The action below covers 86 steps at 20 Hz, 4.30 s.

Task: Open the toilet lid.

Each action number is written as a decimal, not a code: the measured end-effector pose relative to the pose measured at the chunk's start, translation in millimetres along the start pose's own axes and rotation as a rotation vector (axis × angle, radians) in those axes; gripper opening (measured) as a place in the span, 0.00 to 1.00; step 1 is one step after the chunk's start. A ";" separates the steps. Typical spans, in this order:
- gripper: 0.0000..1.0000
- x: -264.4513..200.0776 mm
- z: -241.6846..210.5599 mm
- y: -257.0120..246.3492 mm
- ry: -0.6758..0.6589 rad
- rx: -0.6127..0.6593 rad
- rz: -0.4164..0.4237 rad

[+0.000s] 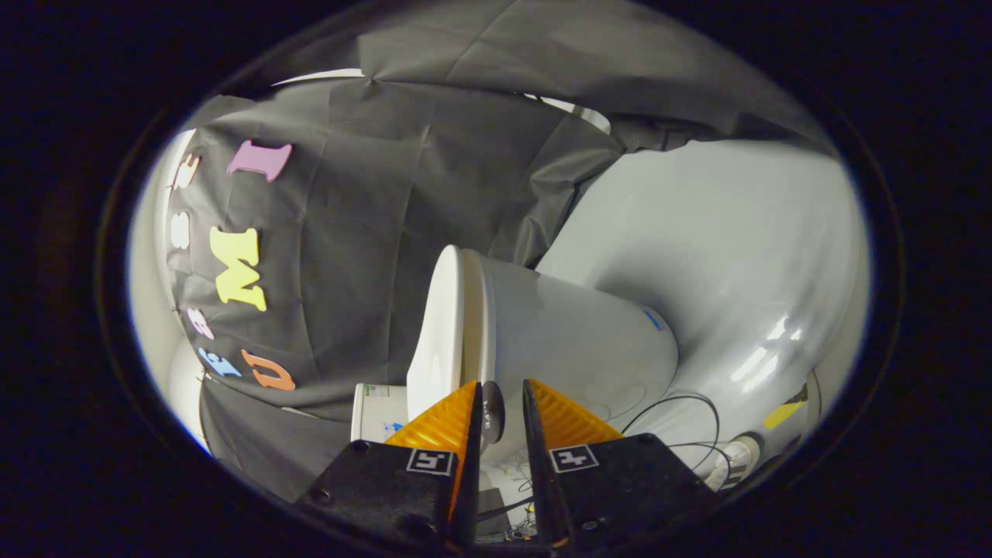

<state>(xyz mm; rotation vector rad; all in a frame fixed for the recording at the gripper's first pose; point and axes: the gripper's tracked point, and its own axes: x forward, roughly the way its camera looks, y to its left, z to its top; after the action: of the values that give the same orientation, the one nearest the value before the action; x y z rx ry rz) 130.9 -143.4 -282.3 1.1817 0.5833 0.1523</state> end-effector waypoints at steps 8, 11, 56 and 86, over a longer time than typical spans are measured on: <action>0.09 10.4 -12.5 9.5 0.048 0.010 0.034; 0.04 10.9 -12.4 12.5 0.043 0.028 0.038; 0.04 -33.1 -33.2 195.8 -0.154 -0.476 -0.107; 0.04 -37.1 -101.4 301.9 -0.294 -0.854 -0.213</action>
<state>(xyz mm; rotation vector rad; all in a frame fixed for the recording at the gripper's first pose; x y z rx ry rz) 104.5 42.5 -22.3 0.2989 0.3174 0.0325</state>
